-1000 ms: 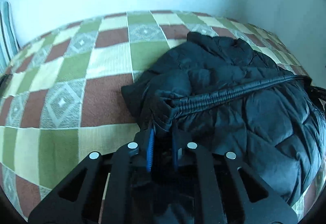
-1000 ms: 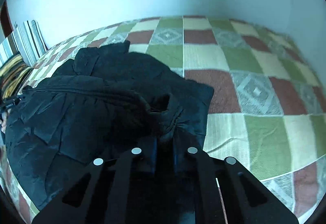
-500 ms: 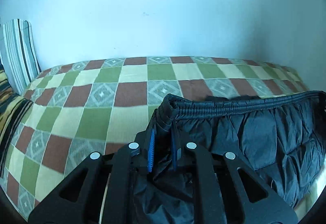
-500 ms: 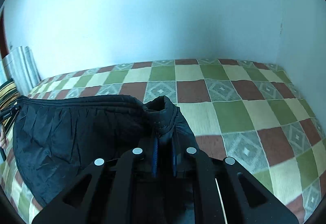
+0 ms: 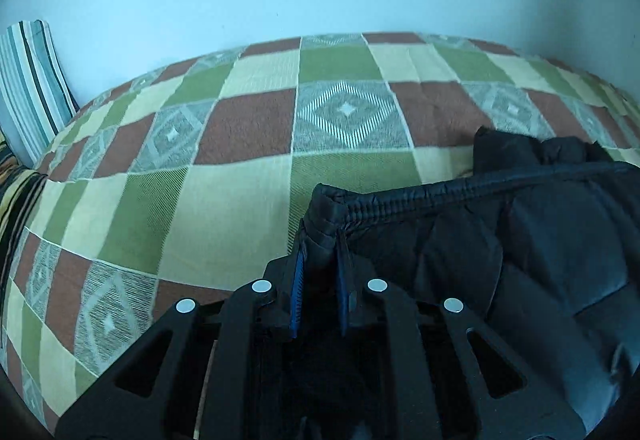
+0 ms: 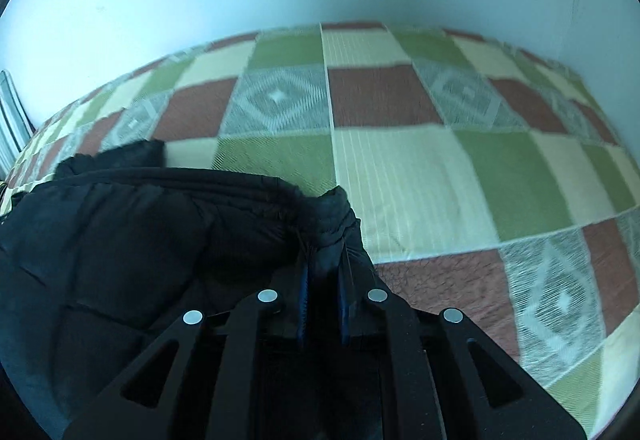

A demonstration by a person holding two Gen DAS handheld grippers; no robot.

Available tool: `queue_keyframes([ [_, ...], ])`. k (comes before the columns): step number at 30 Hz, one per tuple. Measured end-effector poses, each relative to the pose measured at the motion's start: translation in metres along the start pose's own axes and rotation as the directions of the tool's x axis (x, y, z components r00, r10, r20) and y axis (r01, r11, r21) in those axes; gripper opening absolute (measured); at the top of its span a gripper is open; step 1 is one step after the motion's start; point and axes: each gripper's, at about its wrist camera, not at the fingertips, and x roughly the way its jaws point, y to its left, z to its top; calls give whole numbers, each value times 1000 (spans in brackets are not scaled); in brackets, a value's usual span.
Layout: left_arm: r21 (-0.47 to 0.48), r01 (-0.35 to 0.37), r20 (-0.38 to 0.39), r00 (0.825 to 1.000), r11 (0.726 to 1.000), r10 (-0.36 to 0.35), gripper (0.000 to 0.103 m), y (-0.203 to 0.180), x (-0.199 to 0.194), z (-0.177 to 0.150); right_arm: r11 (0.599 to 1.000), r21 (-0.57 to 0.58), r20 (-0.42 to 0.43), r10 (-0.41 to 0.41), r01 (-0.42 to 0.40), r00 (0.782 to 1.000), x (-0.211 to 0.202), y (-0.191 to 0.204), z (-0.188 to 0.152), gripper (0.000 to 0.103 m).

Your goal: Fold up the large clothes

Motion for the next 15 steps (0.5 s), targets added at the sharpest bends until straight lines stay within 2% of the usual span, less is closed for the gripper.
queue_keyframes([
  [8, 16, -28, -26, 999, 999, 28, 16, -8, 22, -5, 1000, 7, -2, -27, 27, 1000, 7, 1, -3, 20],
  [11, -5, -42, -25, 999, 999, 42, 25, -2, 8, -1, 998, -2, 0, -58, 58, 998, -1, 4, 1, 26],
  [12, -22, -49, -26, 999, 999, 48, 32, 0, 2, -1, 996, -2, 1, -85, 85, 996, -10, 7, 3, 29],
  [14, -83, -21, 1, 1000, 996, 21, 33, 8, -22, 0, 994, 21, 28, -107, 106, 994, -31, 12, 5, 31],
  [15, -97, -10, 11, 1000, 995, 11, 38, 8, -31, 0, 995, 34, 47, -100, 99, 994, -42, 15, 7, 34],
])
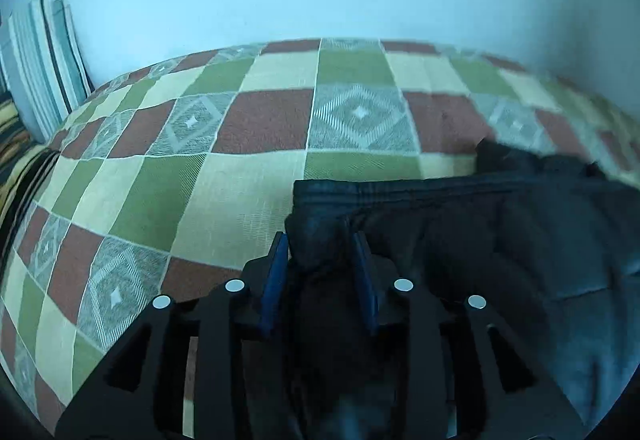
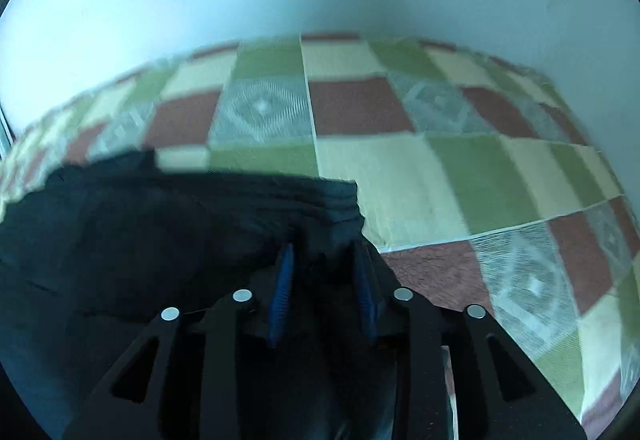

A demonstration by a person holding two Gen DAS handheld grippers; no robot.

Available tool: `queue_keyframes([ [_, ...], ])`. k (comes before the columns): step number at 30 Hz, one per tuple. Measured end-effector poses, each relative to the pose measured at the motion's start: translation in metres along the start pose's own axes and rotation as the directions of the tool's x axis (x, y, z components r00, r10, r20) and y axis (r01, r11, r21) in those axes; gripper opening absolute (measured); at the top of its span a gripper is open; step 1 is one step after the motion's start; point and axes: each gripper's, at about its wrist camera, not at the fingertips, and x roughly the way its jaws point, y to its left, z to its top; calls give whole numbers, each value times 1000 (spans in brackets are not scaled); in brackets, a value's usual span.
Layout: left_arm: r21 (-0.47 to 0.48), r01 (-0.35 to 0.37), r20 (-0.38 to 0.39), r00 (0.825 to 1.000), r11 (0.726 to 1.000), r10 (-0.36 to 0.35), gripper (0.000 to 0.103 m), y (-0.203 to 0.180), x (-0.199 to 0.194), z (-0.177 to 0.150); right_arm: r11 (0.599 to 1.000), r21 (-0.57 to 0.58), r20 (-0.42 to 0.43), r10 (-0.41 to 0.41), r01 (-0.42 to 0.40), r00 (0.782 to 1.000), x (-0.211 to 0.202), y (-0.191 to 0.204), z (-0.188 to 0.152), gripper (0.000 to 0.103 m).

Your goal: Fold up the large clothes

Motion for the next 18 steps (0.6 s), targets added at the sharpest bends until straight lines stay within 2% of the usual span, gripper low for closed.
queue_keyframes([
  [1, -13, 2, 14, 1000, 1000, -2, 47, -2, -14, 1, 1000, 11, 19, 7, -7, 1000, -12, 4, 2, 41],
  [4, -22, 58, 58, 997, 998, -57, 51, -22, -50, 0, 998, 34, 98, 52, -56, 994, -48, 29, 6, 56],
  [8, -19, 151, 91, 985, 988, -149, 54, -63, -72, -10, 992, -6, 118, 125, -125, 985, -61, 79, 3, 56],
  [12, -20, 171, 52, 984, 985, -170, 54, -96, -56, -22, 989, -44, 64, 141, -139, 988, -38, 121, -10, 56],
  [16, 1, 102, 12, 995, 995, -102, 55, -110, -25, -40, 994, -74, 36, 85, -83, 996, -9, 134, -26, 57],
  [18, -3, 95, 10, 995, 996, -95, 55, -111, -11, -49, 995, -47, 16, 94, -93, 995, 7, 130, -33, 62],
])
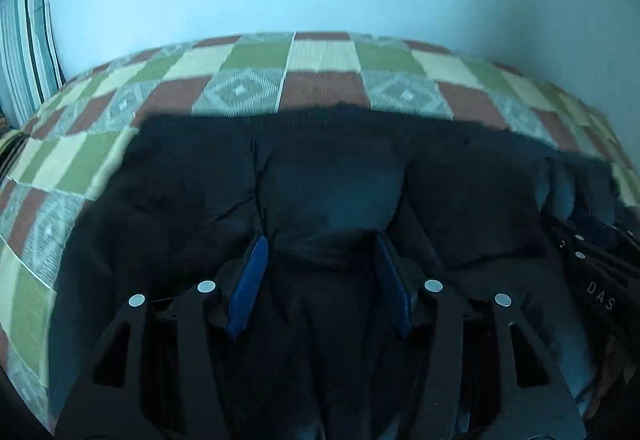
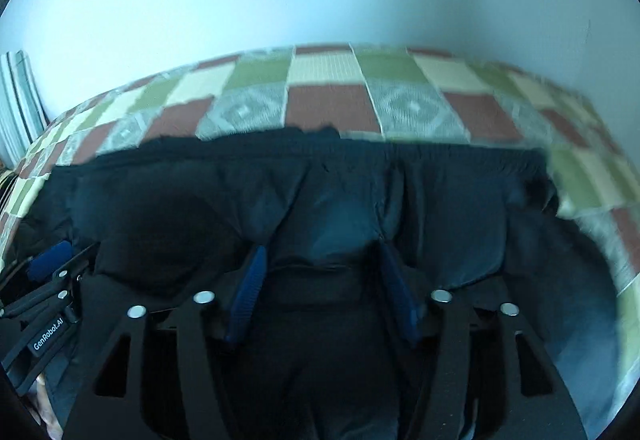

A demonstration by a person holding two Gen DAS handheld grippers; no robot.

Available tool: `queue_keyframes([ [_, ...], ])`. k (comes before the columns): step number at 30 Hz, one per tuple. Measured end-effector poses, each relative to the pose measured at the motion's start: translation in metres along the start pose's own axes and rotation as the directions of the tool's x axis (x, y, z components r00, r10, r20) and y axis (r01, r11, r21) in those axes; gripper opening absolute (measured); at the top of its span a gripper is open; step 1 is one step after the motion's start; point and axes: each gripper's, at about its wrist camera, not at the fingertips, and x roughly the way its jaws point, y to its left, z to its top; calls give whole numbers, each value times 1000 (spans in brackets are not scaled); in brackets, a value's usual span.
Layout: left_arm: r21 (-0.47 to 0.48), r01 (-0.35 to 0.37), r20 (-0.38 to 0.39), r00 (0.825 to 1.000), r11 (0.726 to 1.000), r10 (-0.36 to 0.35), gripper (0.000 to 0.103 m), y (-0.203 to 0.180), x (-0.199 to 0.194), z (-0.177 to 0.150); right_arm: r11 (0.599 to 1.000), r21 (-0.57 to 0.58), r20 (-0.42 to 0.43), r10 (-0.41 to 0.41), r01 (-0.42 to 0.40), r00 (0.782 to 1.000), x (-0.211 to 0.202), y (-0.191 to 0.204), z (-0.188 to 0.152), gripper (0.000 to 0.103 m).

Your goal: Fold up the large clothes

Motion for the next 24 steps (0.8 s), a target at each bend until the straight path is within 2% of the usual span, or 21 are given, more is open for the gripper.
queue_keyframes([
  [7, 13, -26, 15, 1000, 1000, 26, 56, -4, 17, -6, 999, -19, 29, -47, 47, 998, 15, 7, -15, 64],
  [15, 10, -22, 16, 1000, 1000, 22, 56, -4, 22, -10, 998, -20, 25, -52, 52, 998, 21, 6, -18, 64],
  [24, -8, 13, 1, 1000, 1000, -13, 56, 1, 25, -10, 999, -16, 16, -48, 48, 999, 26, 6, -19, 64],
])
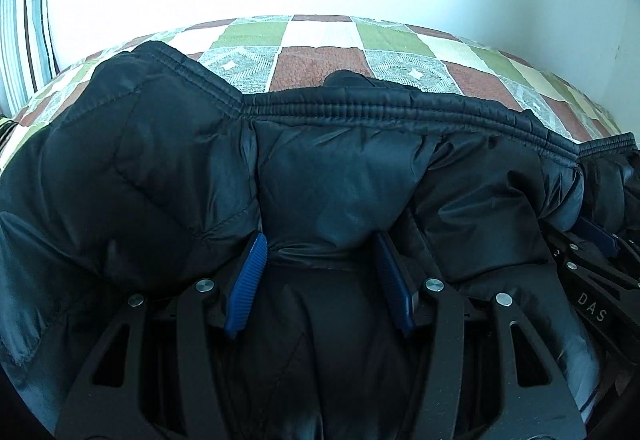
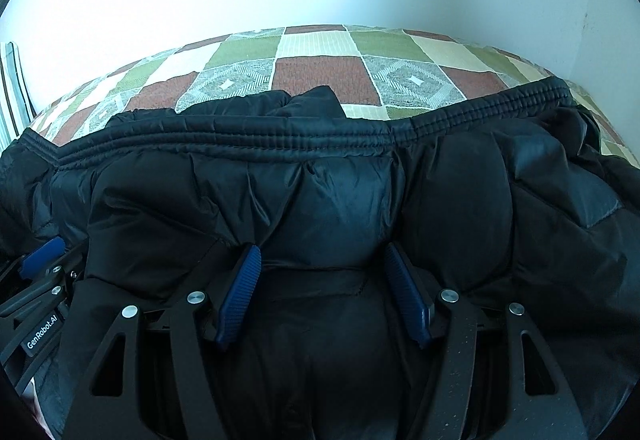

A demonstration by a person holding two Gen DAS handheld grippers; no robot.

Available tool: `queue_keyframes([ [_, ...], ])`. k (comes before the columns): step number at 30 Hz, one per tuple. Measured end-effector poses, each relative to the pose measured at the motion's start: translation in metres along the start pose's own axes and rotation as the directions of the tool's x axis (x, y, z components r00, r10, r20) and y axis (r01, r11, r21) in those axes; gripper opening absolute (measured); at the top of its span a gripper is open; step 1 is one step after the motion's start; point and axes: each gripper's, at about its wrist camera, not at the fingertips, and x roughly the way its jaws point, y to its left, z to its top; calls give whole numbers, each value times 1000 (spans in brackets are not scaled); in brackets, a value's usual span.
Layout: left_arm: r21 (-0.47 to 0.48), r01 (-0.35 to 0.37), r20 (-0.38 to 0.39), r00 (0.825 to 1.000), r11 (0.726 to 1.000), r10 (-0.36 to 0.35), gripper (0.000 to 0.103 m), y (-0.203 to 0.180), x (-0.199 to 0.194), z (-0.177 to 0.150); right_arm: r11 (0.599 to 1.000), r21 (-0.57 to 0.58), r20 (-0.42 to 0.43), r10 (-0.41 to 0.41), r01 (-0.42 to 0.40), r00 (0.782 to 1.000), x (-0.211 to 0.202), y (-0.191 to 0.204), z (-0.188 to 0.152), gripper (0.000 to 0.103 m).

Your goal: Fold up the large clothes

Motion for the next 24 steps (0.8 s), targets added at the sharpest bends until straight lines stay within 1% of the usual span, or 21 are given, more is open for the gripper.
queue_keyframes([
  [7, -8, 17, -3, 1000, 1000, -17, 56, 1, 1, -1, 1000, -3, 3, -5, 5, 1000, 2, 1, -1, 64],
  [11, -2, 9, -8, 1000, 1000, -9, 56, 0, 1, 0, 1000, -10, -2, -18, 17, 1000, 0, 2, 1, 64],
  [13, -4, 17, -10, 1000, 1000, -17, 57, 0, -4, 3, 1000, -13, -7, -20, 20, 1000, -3, 3, 3, 64],
  [14, -8, 29, -10, 1000, 1000, -30, 59, 2, -7, 4, 1000, -12, -6, -19, 19, 1000, -6, 2, 5, 64],
  [16, -14, 61, -13, 998, 998, -62, 66, 4, -16, 6, 1000, -12, -5, -10, 10, 1000, -16, 1, 8, 66],
  [17, -17, 67, -13, 998, 998, -68, 67, 7, -23, 7, 1000, -7, -3, -8, 8, 1000, -22, -1, 9, 67],
  [19, -40, 71, 0, 997, 997, -71, 73, 15, -40, 6, 1000, 22, 22, -4, 4, 1000, -44, -8, 8, 69],
  [21, -62, 84, 13, 996, 995, -83, 75, 26, -60, 3, 999, 38, 38, 12, -14, 999, -67, -17, 5, 70],
  [23, -84, 82, 44, 996, 993, -78, 78, 43, -89, -6, 999, 36, 69, 15, -18, 997, -96, -30, -2, 72],
  [24, -94, 77, 56, 996, 993, -72, 82, 50, -99, -10, 999, 38, 82, 6, -9, 997, -108, -38, -7, 75],
])
